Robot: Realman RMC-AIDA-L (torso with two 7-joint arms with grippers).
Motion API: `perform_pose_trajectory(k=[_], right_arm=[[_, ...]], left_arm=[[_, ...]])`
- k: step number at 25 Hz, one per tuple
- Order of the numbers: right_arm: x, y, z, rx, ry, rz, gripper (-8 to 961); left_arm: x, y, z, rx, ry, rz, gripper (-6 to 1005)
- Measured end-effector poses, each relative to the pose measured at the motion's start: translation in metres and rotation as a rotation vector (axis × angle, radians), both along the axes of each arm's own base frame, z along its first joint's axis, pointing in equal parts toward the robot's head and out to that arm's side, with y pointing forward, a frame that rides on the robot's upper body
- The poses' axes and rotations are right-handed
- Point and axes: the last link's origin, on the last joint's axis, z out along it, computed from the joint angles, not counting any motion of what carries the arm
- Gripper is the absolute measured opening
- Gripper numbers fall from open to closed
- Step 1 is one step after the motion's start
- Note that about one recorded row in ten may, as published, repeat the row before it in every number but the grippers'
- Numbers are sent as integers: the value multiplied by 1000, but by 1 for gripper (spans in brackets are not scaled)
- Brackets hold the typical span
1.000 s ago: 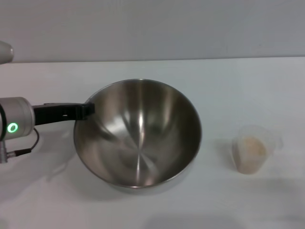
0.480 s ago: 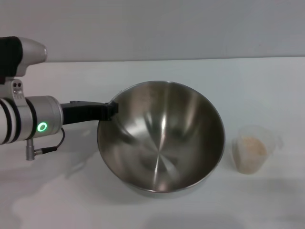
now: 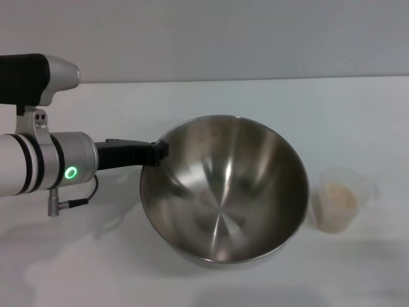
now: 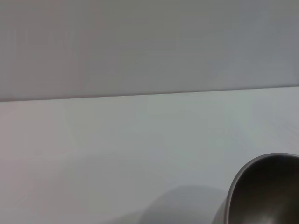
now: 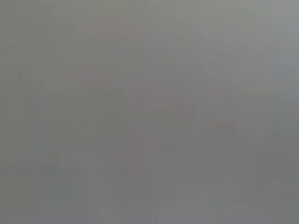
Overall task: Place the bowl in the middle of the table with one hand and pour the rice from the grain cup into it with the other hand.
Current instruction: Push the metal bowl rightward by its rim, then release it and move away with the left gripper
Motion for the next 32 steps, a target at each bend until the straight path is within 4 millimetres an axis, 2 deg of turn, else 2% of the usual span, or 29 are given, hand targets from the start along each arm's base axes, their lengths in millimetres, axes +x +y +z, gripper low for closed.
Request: perform_pose_trajectory(k=[10, 32], right_arm=[[0, 1, 0, 1, -2, 1, 822], [2, 2, -1, -8, -2, -9, 822]], left_arm=[[2, 3, -6, -7, 4, -5, 52], [-7, 6, -11, -15, 29, 4, 55]])
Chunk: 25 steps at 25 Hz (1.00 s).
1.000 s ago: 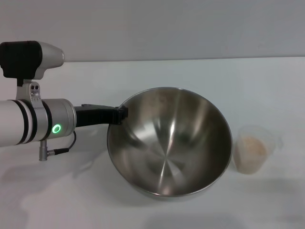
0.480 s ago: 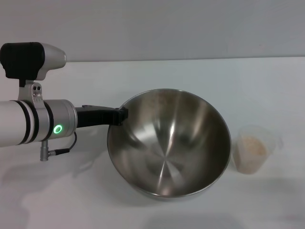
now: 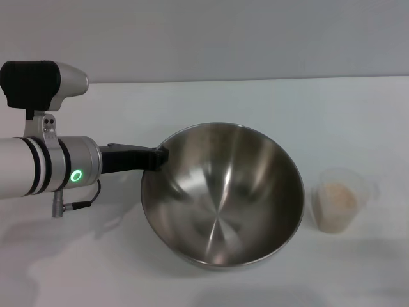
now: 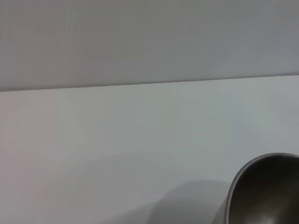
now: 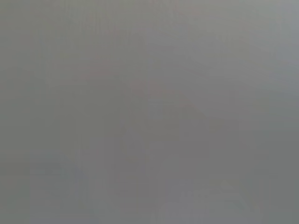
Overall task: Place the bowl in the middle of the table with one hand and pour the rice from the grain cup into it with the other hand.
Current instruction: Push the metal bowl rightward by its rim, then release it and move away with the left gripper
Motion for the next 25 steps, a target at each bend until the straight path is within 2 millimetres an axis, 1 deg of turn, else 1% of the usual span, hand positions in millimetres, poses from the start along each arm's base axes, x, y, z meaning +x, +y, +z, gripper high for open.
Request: perform_pose_trajectory(k=[12, 22, 25], right_arm=[[1, 0, -1, -9, 1, -7, 823], [0, 1, -2, -10, 2, -4, 823], [0, 1, -2, -10, 2, -4, 823]], left_arm=[[-6, 1, -1, 2, 0, 21, 56], [-2, 2, -2, -6, 8, -1, 57], [0, 2, -1, 2, 8, -11, 142]])
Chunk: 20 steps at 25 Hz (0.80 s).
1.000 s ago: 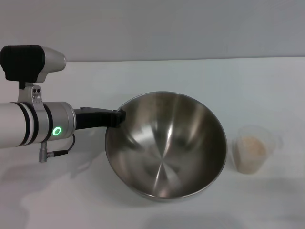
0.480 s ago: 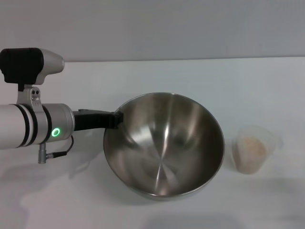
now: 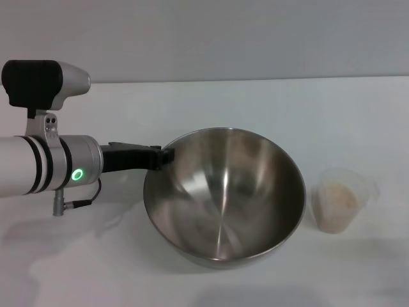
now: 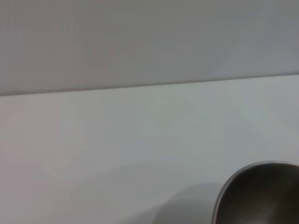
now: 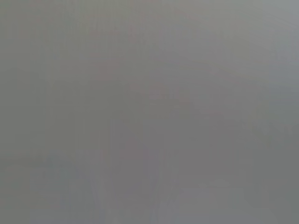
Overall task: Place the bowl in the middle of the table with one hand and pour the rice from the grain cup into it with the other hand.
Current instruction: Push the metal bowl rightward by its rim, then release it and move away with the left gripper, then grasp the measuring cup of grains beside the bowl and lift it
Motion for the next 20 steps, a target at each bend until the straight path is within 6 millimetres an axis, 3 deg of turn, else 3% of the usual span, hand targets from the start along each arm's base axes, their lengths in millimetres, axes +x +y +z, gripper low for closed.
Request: perform_pose_trajectory(k=[6, 11, 12, 13, 15, 17, 19, 20], right_arm=[[0, 0, 0, 0, 0, 0, 822], [0, 0, 0, 2, 0, 0, 822], [0, 0, 1, 5, -2, 1, 822], [0, 0, 1, 5, -2, 1, 822], [0, 0, 1, 6, -3, 1, 822], [1, -2, 1, 1, -8, 0, 822], [1, -3, 0, -6, -14, 2, 822], [1, -4, -1, -19, -24, 6, 822]], left_arm=[[6, 1, 5, 22, 13, -51, 322], [29, 0, 31, 140, 37, -195, 519], [41, -1, 54, 273, 58, -283, 550], [41, -1, 54, 273, 58, -283, 581], [50, -8, 73, 417, 96, -371, 642], [57, -27, 79, 664, 223, -511, 704], [57, -27, 79, 664, 223, -511, 720], [58, -41, 81, 860, 333, -568, 727]])
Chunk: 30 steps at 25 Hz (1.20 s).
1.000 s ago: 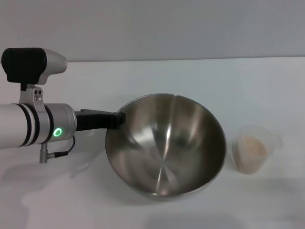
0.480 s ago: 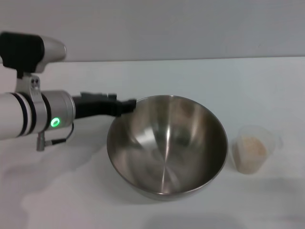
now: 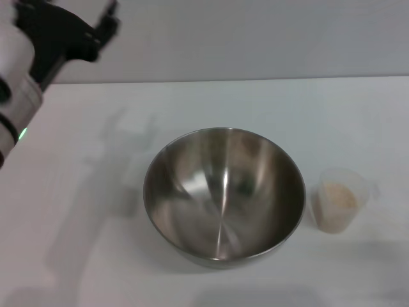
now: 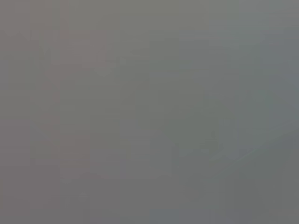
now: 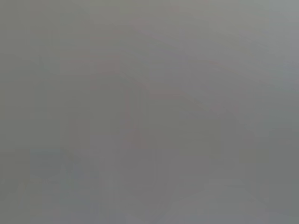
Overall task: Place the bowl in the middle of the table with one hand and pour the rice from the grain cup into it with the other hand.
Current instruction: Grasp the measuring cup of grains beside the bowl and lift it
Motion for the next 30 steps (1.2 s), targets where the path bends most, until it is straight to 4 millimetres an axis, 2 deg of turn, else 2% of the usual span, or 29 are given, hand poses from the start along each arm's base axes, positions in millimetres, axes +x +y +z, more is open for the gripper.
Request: perform_pose_trajectory(k=[2, 4, 5, 6, 7, 10, 11, 12, 13, 14, 16, 17, 24, 30], right_arm=[[0, -4, -5, -50, -27, 16, 822], [0, -6, -7, -67, -37, 19, 822], [1, -9, -8, -80, -43, 20, 822], [2, -12, -10, -93, -49, 21, 822], [3, -19, -13, -115, -52, 17, 822], [5, -24, -15, -132, -53, 3, 823], [7, -26, -16, -140, -53, -9, 823], [11, -28, -19, -160, -52, -37, 823], [11, -28, -19, -160, -52, -37, 821], [13, -28, -21, -173, -52, -52, 820], [17, -28, -25, -202, -53, -78, 816], [20, -26, -28, -230, -54, -98, 815], [25, -14, -37, -293, -59, -133, 803], [24, 4, -46, -345, -61, -146, 793]], left_arm=[[-5, -9, 2, 149, 25, -11, 743], [-5, -9, 2, 149, 25, -11, 758], [-12, -16, 1, 239, 28, -14, 766], [-33, -31, -4, 389, -11, -24, 774], [-44, -37, -7, 428, -38, -33, 782], [-54, -43, -11, 453, -68, -44, 805], [-77, -50, -15, 456, -160, -47, 813], [-92, -52, -19, 435, -200, -36, 813], [-92, -52, -19, 435, -200, -36, 813], [-104, -53, -23, 418, -219, -23, 813], [-104, -53, -23, 418, -219, -23, 813], [-134, -57, -31, 372, -257, 17, 813], [-149, -64, -35, 349, -264, 51, 812], [-152, -66, -35, 354, -259, 57, 813]])
